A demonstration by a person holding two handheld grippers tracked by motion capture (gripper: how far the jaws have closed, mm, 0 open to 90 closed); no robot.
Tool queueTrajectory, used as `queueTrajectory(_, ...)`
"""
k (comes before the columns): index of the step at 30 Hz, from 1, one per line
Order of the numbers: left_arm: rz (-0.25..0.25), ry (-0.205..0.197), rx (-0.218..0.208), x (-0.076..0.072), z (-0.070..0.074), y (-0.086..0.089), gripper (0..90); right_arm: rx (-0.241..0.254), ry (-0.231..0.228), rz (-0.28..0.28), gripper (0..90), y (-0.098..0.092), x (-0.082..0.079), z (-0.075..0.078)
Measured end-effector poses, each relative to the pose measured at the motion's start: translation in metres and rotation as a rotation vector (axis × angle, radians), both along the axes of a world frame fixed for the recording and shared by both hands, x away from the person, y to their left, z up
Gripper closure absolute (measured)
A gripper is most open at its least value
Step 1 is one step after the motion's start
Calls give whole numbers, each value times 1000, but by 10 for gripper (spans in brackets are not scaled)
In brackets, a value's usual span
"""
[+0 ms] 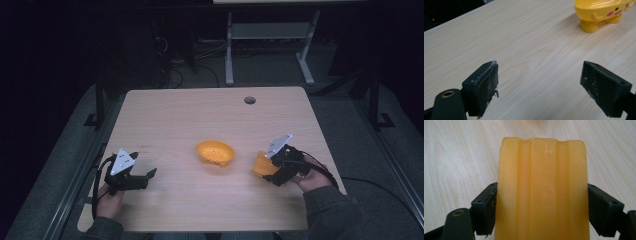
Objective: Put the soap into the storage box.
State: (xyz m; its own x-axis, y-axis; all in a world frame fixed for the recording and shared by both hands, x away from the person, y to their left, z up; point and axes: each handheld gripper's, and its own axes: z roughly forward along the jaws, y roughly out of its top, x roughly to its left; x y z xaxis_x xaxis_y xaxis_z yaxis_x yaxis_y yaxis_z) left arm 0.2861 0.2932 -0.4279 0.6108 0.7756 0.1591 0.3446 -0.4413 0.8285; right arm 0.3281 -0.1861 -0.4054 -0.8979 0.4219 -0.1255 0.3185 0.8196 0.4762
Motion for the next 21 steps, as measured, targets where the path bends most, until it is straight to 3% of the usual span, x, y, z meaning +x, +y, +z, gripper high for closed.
queueTrajectory(21,3,1,-1,0,1,2,141,-6,-21,45,207,21,21,25)
